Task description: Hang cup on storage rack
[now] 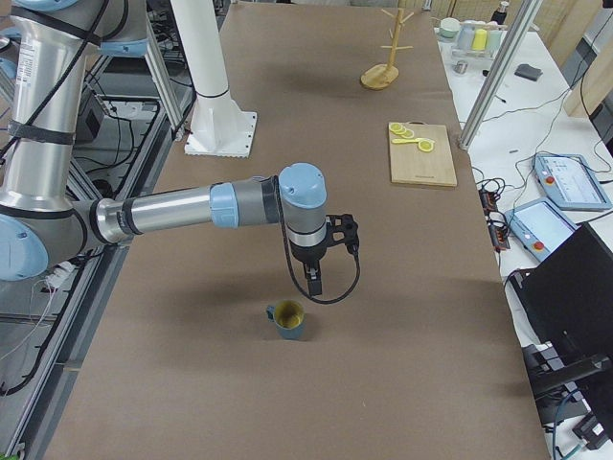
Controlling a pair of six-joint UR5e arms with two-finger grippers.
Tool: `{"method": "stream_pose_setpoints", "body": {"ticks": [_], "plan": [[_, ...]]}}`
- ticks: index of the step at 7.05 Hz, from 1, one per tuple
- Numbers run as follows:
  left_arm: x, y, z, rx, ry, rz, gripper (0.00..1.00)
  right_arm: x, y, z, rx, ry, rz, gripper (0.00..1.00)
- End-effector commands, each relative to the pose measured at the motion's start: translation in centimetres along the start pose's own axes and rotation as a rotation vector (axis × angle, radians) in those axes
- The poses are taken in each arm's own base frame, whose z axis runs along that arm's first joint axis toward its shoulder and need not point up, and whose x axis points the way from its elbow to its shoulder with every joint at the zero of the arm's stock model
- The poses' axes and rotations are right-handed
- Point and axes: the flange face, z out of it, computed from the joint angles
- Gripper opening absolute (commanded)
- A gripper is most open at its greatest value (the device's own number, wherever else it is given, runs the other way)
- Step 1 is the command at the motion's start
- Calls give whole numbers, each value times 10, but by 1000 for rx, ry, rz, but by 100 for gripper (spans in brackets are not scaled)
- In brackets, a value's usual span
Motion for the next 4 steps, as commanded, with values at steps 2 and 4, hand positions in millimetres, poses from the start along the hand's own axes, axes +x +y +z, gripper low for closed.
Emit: {"method": "stream_pose_setpoints", "body": {"ticks": [2, 4], "plan": [[-1, 15, 3, 71, -6, 72, 99, 7, 4, 9, -20, 3, 10, 100], [0, 17, 2, 100, -8, 87, 99, 18, 11, 26, -58, 12, 31, 100]]}}
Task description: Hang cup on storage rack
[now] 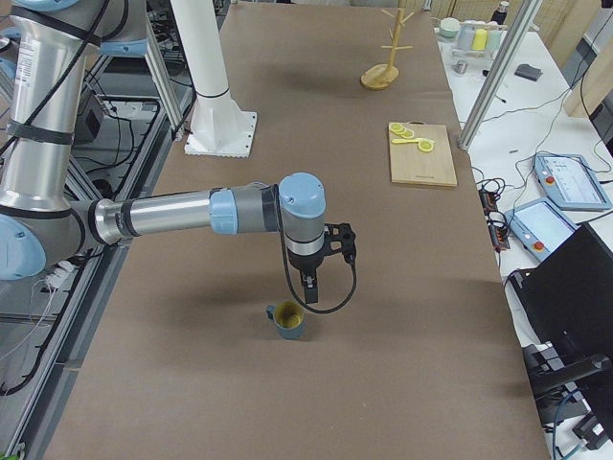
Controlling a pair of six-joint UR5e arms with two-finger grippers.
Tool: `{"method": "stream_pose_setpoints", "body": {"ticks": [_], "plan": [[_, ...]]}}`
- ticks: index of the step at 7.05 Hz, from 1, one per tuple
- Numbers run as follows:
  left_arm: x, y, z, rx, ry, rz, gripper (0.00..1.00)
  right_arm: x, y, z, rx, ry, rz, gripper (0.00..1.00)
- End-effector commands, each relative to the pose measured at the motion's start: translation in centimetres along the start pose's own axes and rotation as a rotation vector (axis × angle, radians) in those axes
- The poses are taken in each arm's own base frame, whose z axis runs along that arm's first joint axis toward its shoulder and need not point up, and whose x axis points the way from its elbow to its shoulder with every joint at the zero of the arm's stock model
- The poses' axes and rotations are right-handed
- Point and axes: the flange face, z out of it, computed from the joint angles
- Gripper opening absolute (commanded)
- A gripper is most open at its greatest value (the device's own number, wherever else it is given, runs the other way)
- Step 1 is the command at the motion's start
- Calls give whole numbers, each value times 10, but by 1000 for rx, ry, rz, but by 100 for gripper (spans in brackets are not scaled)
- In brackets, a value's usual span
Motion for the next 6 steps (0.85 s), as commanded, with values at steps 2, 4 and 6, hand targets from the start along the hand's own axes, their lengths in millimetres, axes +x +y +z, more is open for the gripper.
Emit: {"method": "stream_pose_setpoints", "body": {"ticks": [2, 4, 6], "plan": [[4, 2, -2, 20, 15, 13, 99, 41, 16, 61, 0, 24, -28, 100], [6, 0, -4, 25, 16, 17, 99, 78, 33, 113, 25, 21, -62, 100], [6, 0, -5, 27, 15, 17, 99, 70, 44, 125, 20, 2, -100, 100]]}}
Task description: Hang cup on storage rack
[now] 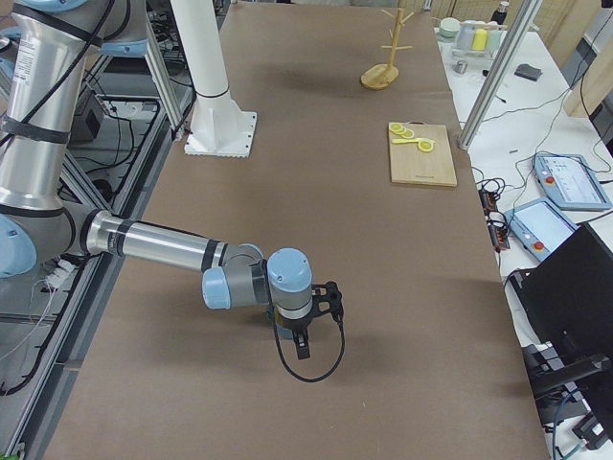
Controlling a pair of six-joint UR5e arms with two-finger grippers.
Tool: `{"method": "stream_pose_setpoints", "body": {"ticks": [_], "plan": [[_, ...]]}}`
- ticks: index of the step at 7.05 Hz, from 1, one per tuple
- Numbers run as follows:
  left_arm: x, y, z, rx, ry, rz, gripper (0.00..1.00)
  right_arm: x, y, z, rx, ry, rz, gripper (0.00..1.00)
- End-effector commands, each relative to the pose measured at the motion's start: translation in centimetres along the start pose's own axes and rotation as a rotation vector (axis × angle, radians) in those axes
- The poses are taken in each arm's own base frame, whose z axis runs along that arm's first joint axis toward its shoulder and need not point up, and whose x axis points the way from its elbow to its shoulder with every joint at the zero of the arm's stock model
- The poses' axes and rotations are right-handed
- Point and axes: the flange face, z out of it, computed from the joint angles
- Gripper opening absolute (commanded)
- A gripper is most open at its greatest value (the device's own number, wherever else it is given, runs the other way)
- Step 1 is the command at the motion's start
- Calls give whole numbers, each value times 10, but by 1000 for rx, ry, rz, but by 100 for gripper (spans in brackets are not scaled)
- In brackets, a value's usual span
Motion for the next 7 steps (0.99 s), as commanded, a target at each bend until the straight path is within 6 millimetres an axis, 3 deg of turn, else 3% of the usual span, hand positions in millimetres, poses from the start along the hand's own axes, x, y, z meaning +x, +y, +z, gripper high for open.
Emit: {"method": "stream_pose_setpoints", "body": {"ticks": [1, 5, 7], "plan": [[1, -1, -2, 3, 0, 0, 99, -13, 2, 14, 6, -21, -36, 100], [2, -3, -2, 4, -1, 3, 99, -39, 3, 36, -28, -39, -127, 100], [1, -3, -2, 4, -1, 3, 99, -34, 8, 45, -45, -37, -119, 99]]}}
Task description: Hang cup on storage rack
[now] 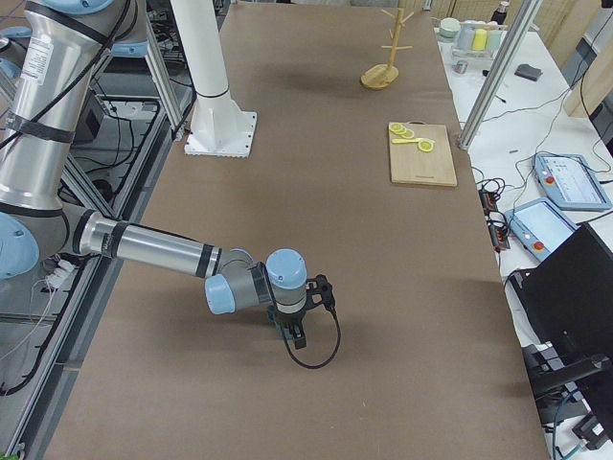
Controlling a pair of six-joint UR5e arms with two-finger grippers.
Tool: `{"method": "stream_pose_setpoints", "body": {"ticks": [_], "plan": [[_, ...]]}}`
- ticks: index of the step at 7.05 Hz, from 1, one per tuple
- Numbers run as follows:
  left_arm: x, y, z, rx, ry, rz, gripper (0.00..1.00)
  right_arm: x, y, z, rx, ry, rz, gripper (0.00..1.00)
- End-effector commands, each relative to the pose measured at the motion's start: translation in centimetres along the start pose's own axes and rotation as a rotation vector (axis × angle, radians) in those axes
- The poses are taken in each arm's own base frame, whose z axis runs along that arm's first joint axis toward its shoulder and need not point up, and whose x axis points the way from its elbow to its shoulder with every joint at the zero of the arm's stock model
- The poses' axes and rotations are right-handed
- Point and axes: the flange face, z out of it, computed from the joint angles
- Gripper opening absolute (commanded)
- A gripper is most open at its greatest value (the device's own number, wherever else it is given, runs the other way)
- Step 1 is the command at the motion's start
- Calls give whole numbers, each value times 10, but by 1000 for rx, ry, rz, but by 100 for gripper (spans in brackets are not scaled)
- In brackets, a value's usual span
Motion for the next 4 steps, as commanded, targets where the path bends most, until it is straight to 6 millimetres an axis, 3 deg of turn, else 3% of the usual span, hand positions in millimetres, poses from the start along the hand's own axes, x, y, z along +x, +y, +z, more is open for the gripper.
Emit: {"method": "stream_pose_setpoints", "body": {"ticks": [1, 2, 3, 4], "plan": [[0, 0, 0, 1, 0, 2, 99, 5, 7, 10, -14, 0, 10, 78], [0, 0, 0, 0, 0, -1, 99, 9, 8, 15, -20, 1, 13, 38], [-1, 0, 1, -2, 0, 0, 99, 10, 6, 16, -18, -2, 11, 14], [0, 0, 0, 0, 0, 1, 99, 8, 4, 14, -1, -3, -4, 0]]}}
